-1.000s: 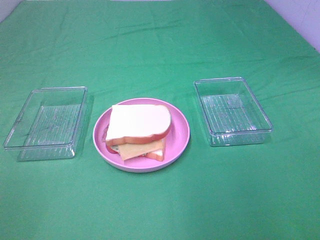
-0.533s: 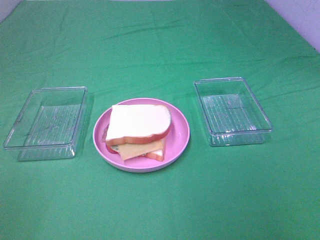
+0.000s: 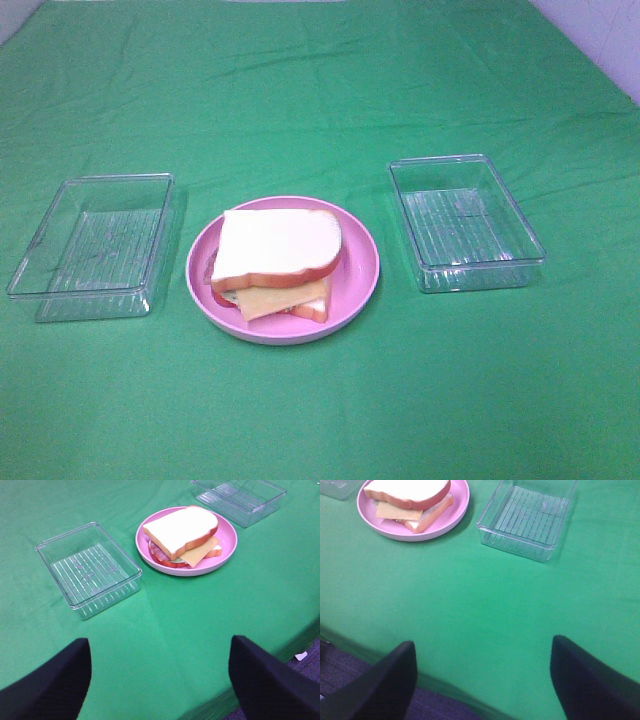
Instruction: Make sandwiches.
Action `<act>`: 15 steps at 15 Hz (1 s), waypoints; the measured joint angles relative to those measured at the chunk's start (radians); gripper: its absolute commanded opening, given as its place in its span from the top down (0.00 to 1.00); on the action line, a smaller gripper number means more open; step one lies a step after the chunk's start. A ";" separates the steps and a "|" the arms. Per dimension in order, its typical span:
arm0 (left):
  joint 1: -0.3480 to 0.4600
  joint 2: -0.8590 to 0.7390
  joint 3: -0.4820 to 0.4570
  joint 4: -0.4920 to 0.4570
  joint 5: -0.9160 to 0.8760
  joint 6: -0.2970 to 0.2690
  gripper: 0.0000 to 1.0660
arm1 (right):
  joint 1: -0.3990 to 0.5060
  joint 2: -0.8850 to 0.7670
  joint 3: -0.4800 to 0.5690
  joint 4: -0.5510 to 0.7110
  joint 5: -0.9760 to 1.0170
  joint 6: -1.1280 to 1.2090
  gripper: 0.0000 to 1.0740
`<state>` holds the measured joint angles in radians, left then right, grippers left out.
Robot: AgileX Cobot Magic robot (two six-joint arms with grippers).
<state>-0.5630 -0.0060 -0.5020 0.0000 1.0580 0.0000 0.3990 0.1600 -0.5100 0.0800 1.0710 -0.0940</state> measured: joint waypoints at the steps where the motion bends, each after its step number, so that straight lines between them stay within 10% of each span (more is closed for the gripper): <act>1: 0.000 0.000 0.000 0.000 0.000 0.000 0.31 | 0.000 0.000 0.000 0.000 0.000 0.000 0.34; 5: 0.007 0.000 0.000 0.000 0.000 0.000 0.31 | 0.000 0.000 0.000 0.000 0.000 0.000 0.34; 15: 0.553 0.000 0.000 0.000 -0.002 0.000 0.31 | -0.404 0.000 0.000 0.013 0.000 0.000 0.34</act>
<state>-0.0100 -0.0060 -0.5020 0.0000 1.0560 0.0000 -0.0050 0.1600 -0.5100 0.0930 1.0710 -0.0940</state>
